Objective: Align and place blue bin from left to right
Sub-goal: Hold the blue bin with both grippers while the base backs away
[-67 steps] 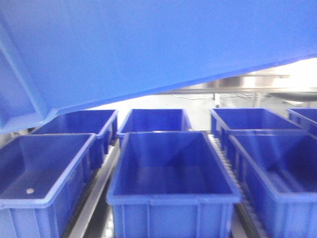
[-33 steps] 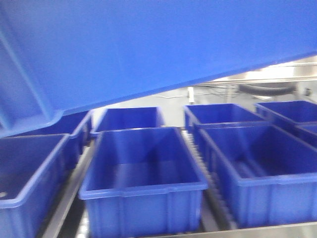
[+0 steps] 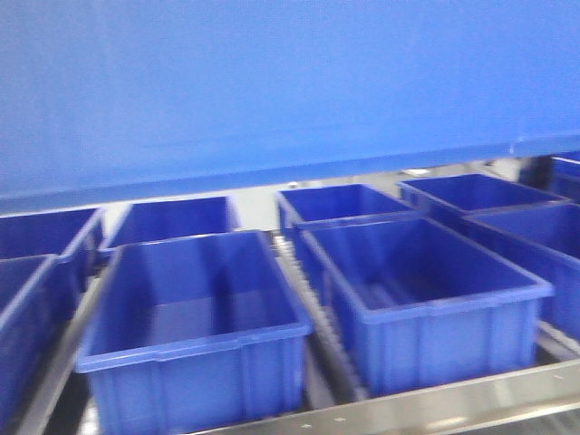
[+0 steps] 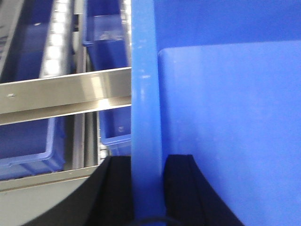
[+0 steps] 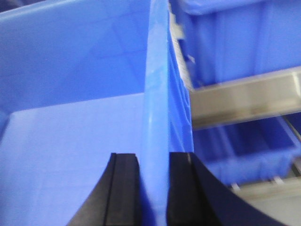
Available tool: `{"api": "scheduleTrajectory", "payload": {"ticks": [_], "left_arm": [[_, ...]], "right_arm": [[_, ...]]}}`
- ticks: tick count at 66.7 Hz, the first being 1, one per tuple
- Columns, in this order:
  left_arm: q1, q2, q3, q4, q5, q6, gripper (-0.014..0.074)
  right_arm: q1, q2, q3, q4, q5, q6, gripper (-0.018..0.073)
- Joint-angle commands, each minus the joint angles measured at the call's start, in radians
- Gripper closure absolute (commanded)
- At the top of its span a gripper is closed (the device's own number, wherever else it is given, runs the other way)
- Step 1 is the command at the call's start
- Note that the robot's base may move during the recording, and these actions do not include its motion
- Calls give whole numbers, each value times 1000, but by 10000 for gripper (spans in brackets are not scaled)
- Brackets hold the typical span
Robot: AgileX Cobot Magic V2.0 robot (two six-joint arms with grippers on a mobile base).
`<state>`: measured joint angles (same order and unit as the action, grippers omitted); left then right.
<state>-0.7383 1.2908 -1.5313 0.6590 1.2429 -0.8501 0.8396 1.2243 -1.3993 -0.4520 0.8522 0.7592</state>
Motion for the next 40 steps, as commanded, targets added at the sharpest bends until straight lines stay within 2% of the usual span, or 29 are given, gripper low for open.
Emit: {"api": "scheduleTrajectory", "payload": {"ticks": [1, 8, 26, 40], "left_arm": [[-15, -7, -10, 2, -135, 1, 707], [-15, -7, -10, 2, -135, 1, 707], [-15, -7, -10, 2, -135, 1, 707], [-15, -7, -10, 2, -135, 1, 707]], "right_arm": [[12, -13, -12, 36, -60, -8, 637], [12, -13, -12, 70, -22, -8, 637], [12, -13, -12, 88, 69, -8, 637], [12, -13, -12, 101, 78, -8, 637]]}}
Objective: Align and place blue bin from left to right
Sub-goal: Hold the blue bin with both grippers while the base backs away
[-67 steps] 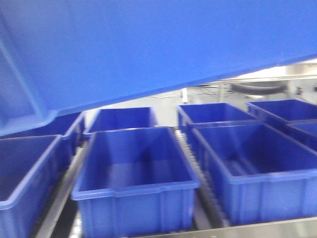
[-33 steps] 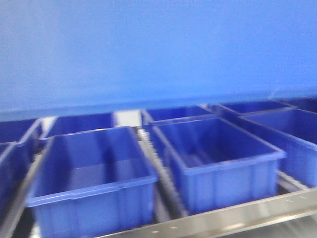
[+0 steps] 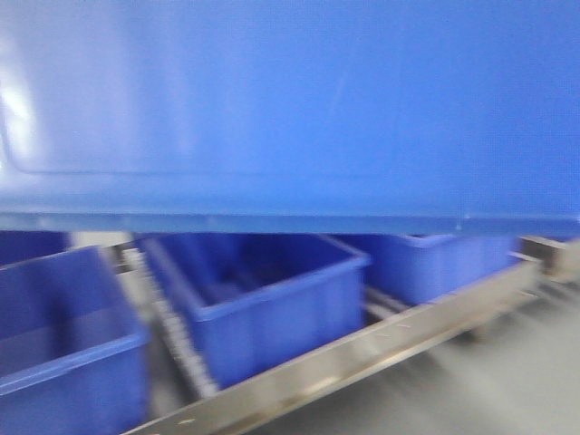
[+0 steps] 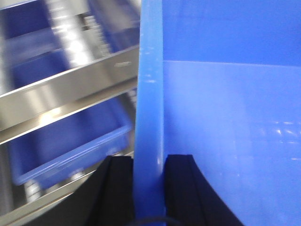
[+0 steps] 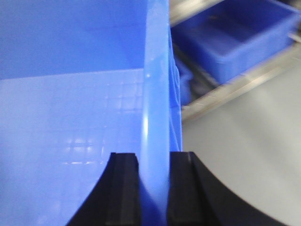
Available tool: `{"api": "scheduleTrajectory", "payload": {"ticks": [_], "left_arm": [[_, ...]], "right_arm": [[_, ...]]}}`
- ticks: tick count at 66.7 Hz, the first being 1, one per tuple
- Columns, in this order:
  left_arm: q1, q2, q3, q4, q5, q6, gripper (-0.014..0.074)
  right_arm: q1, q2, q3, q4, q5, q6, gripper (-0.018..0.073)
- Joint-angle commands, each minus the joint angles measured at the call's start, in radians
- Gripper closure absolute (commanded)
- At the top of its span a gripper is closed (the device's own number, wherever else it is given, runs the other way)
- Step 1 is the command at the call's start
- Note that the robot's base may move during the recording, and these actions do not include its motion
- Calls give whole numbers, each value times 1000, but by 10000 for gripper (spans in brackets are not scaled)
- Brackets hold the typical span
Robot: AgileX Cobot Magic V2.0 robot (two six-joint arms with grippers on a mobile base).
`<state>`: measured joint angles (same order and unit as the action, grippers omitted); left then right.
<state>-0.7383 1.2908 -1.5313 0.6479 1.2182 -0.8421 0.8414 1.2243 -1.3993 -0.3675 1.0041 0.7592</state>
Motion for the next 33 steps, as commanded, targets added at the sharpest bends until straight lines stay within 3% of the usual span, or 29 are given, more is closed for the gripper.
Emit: {"api": "scheduleTrajectory", "payload": {"ticks": [1, 33], "left_arm": [[-15, -7, -10, 13, -111, -7, 707], [-15, -7, -10, 13, -111, -7, 707]], "right_arm": [[11, -13, -12, 16, -74, -8, 637], [11, -13, -12, 57, 35, -10, 637]]}}
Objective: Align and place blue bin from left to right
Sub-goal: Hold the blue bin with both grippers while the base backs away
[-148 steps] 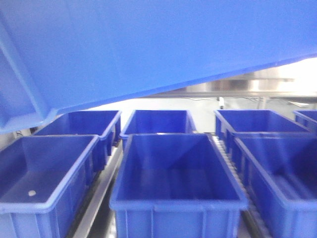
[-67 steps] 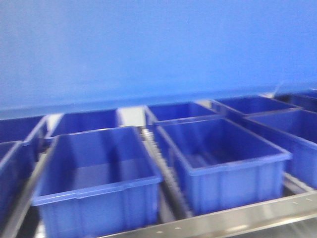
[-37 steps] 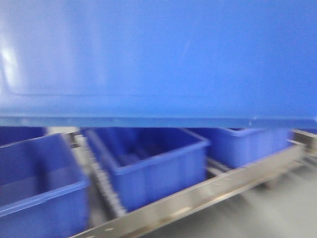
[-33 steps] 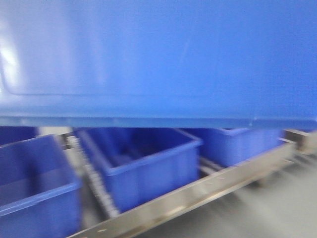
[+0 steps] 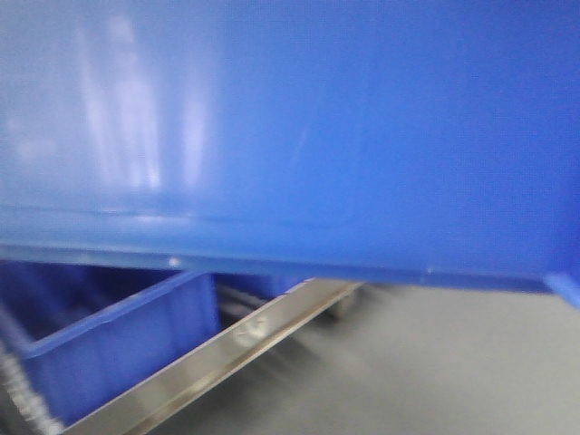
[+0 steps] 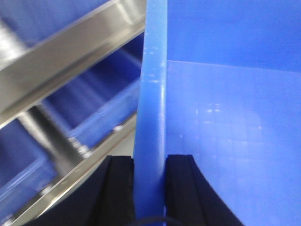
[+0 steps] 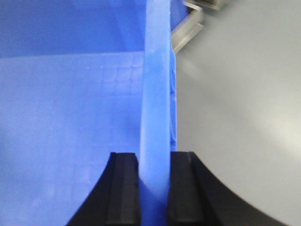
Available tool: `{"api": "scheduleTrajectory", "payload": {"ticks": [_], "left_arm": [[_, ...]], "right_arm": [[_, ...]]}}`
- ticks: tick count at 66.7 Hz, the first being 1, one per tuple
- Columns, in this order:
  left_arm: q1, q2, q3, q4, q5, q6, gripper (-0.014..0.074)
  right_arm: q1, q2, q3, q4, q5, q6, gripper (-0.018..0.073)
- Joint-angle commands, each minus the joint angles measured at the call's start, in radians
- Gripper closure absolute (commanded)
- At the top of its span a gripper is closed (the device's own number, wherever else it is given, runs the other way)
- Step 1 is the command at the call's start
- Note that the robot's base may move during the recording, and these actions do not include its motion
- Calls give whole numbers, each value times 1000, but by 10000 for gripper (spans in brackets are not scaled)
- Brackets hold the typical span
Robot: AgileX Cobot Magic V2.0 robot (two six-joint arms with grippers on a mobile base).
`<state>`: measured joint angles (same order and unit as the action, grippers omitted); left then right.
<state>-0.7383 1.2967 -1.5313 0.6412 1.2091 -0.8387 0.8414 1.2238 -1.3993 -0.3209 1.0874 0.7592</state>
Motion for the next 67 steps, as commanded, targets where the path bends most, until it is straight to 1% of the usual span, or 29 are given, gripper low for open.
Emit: {"api": "scheduleTrajectory", "payload": {"ticks": [1, 6, 16, 37, 59, 67], "left_arm": [[-15, -13, -10, 19, -102, -10, 707], [-15, -13, -10, 19, -102, -10, 707], [-15, -13, -10, 19, -102, -10, 707], [-15, -13, -10, 19, -102, -10, 707], [-15, -13, -10, 19, -102, -10, 707], [-15, -13, -10, 19, -102, -10, 707]], "right_arm": [[11, -13, -12, 10, -48, -10, 637], [11, -13, -12, 10, -48, -12, 637], [11, -13, -12, 8, -50, -78, 637], [11, -13, -12, 1, -63, -78, 637], [11, -13, -12, -14, -109, -81, 637], [11, -13, -12, -14, -108, -97, 637]]}}
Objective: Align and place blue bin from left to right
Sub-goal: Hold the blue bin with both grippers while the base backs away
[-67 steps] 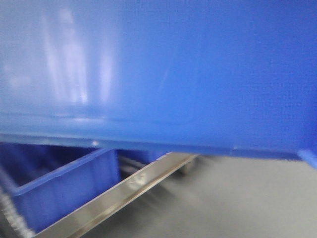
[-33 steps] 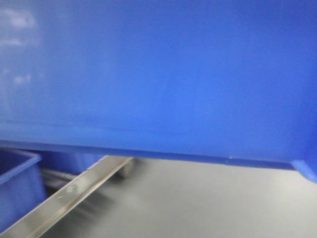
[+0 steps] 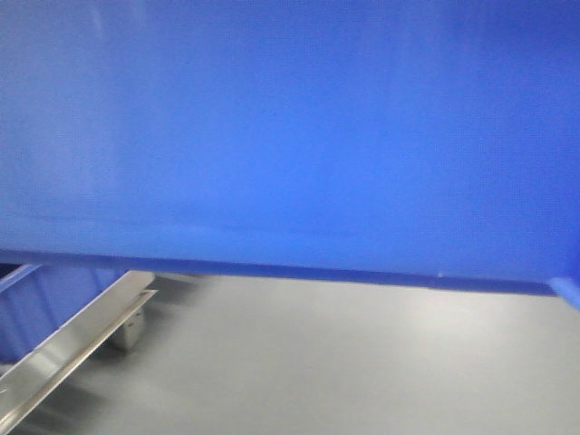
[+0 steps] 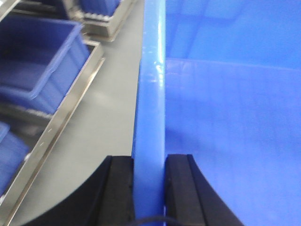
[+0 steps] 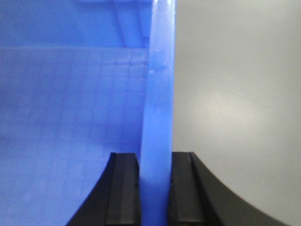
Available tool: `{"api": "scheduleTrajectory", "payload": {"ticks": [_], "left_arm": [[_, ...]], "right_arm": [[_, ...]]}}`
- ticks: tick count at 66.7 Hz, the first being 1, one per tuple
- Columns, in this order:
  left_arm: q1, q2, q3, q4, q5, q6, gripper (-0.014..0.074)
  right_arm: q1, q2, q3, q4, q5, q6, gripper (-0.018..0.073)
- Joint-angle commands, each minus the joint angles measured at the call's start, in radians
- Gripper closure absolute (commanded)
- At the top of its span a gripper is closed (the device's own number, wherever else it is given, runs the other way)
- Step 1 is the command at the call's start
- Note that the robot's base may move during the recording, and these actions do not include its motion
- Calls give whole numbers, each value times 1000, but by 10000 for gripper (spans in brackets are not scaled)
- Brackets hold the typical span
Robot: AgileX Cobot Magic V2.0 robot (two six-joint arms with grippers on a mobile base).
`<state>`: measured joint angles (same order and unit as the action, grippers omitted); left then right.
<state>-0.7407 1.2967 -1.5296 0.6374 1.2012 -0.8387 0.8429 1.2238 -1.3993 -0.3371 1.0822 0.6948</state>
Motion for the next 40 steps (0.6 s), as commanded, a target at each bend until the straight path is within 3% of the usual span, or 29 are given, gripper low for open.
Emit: {"api": "scheduleTrajectory", "payload": {"ticks": [1, 40], "left_arm": [[-13, -13, -12, 23, -94, -10, 707], [-13, -13, -12, 23, -94, -10, 707]], "right_arm": [[9, -13, -12, 0, -103, -32, 637], [9, -13, -12, -8, -126, -32, 637]]}}
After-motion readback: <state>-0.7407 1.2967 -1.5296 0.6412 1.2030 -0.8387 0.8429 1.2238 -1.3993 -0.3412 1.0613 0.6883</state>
